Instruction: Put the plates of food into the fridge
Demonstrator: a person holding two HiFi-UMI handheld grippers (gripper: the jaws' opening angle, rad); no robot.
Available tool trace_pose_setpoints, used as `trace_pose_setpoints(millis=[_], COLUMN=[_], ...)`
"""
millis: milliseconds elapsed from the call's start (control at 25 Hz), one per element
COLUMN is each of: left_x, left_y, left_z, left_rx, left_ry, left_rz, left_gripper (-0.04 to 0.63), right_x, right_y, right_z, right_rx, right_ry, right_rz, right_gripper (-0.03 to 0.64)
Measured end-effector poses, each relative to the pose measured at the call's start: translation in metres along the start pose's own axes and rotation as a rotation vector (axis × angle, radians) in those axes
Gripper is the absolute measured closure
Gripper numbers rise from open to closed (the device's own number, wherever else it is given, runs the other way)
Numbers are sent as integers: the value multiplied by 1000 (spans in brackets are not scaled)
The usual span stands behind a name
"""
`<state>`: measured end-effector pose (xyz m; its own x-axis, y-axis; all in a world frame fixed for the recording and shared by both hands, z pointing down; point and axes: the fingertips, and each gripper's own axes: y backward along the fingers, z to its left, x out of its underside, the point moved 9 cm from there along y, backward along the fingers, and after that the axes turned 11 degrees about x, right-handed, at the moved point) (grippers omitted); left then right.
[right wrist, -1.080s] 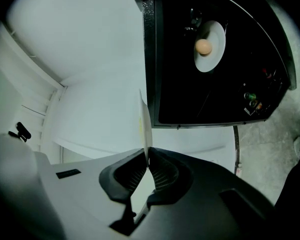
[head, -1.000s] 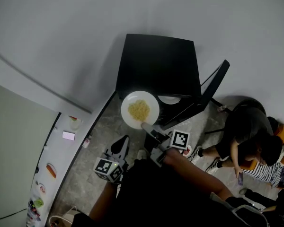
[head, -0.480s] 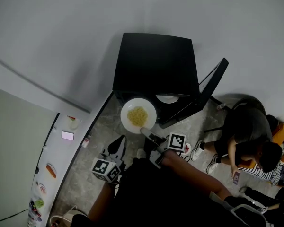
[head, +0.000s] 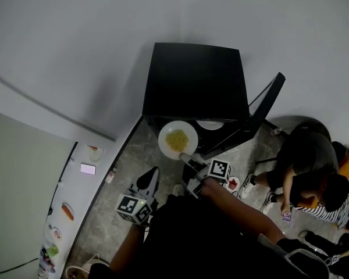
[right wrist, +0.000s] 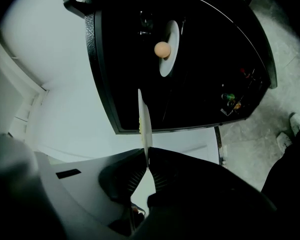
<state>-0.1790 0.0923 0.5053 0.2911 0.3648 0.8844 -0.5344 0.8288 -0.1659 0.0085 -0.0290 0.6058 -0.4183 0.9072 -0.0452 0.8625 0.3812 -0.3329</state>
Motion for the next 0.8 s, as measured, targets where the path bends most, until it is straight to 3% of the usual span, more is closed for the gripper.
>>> trace_pose_setpoints(millis=[800], left_x=[-15], left_y=[-27], left_z=[26], left_rx=[-16], left_ry=[-3], left_rz=[6], left_gripper=[572], right_x=[-64], right_y=[-65], right_z=[-22], right_rx=[50], right_ry=[-32], right_rz=[-28], right_gripper=[582])
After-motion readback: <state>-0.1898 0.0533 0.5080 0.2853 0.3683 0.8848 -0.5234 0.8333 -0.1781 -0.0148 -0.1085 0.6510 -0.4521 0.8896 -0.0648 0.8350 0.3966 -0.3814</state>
